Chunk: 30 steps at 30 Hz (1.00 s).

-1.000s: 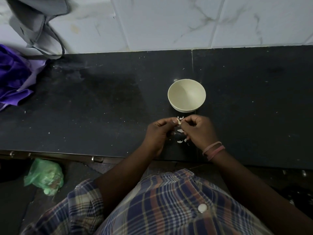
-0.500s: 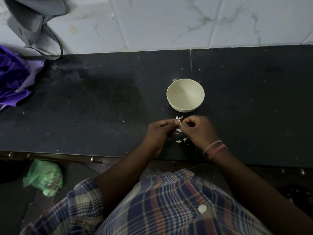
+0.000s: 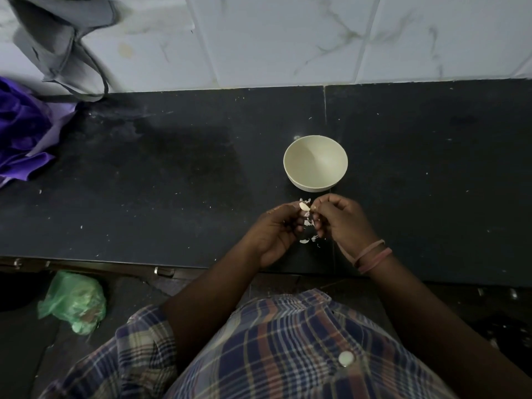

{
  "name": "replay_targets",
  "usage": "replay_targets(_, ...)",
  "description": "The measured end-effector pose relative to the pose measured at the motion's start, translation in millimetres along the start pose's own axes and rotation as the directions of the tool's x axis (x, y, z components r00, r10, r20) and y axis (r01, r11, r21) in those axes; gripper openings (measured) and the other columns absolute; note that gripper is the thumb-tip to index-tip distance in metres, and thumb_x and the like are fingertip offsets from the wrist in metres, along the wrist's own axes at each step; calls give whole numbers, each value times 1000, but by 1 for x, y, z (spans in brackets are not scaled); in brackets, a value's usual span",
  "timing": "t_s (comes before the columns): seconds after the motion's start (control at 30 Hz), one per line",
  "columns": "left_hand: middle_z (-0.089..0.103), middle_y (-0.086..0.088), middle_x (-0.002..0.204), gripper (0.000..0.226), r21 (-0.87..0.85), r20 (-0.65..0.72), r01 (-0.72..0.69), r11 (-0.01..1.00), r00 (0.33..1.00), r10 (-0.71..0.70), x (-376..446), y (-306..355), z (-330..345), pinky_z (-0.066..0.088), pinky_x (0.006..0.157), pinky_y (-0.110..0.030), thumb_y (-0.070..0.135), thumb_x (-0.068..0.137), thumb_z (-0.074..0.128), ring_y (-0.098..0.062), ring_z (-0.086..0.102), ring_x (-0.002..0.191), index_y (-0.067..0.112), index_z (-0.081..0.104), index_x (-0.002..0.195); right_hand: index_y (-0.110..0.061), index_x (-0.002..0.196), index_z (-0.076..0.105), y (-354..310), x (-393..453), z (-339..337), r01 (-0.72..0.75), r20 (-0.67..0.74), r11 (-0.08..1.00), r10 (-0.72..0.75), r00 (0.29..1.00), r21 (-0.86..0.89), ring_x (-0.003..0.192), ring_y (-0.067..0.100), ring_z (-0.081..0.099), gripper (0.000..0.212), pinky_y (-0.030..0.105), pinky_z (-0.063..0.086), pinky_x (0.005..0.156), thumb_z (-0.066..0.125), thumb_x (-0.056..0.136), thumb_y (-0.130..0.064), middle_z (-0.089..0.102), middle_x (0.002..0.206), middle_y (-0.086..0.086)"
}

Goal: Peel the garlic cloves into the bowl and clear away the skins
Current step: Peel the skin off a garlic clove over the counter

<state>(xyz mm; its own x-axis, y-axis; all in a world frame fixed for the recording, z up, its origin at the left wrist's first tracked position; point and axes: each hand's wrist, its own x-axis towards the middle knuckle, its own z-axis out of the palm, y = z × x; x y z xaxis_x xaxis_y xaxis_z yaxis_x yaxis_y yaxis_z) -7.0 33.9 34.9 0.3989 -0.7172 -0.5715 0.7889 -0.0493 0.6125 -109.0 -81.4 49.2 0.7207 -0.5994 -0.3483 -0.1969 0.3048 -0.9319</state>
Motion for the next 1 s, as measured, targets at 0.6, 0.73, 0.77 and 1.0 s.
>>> replay_targets(0.6, 65, -4, 73, 17, -130, -35, 16, 991, 999, -21, 3, 8, 14, 51, 55, -18, 13, 100, 55, -10, 60, 62, 6, 68, 91, 1, 96, 64, 5, 9, 3, 139, -129, 968, -168, 977, -209, 63, 17, 62, 7, 28, 53, 54, 59, 94, -3, 68, 80, 11)
replay_targets(0.73, 68, -3, 75, 14, -113, -107, -13, 994, 994, 1, 7, 6, 9, 55, 63, -22, 19, 98, 61, -12, 65, 71, 10, 68, 90, -15, 104, 73, 17, 12, -4, 176, -70, 833, -249, 966, -525, 90, 6, 69, 23, 27, 56, 82, 59, 90, -3, 74, 96, -4)
replay_targets(0.77, 68, -3, 75, 14, -100, -127, -20, 995, 992, 7, 8, 5, 7, 56, 65, -23, 19, 98, 62, -13, 67, 72, 10, 68, 89, -16, 105, 73, 17, 10, -1, 184, -68, 829, -257, 964, -528, 91, 2, 68, 20, 23, 55, 84, 64, 89, -8, 74, 97, -6)
replay_targets(1.0, 63, -3, 69, 13, -16, -183, -75, 997, 981, 71, 8, -2, 1, 55, 64, -24, 17, 95, 62, -12, 63, 65, 10, 66, 85, -14, 90, 72, 23, 9, 17, 205, -122, 863, -291, 949, -462, 73, 7, 69, 13, 24, 57, 68, 79, 81, -20, 72, 78, -4)
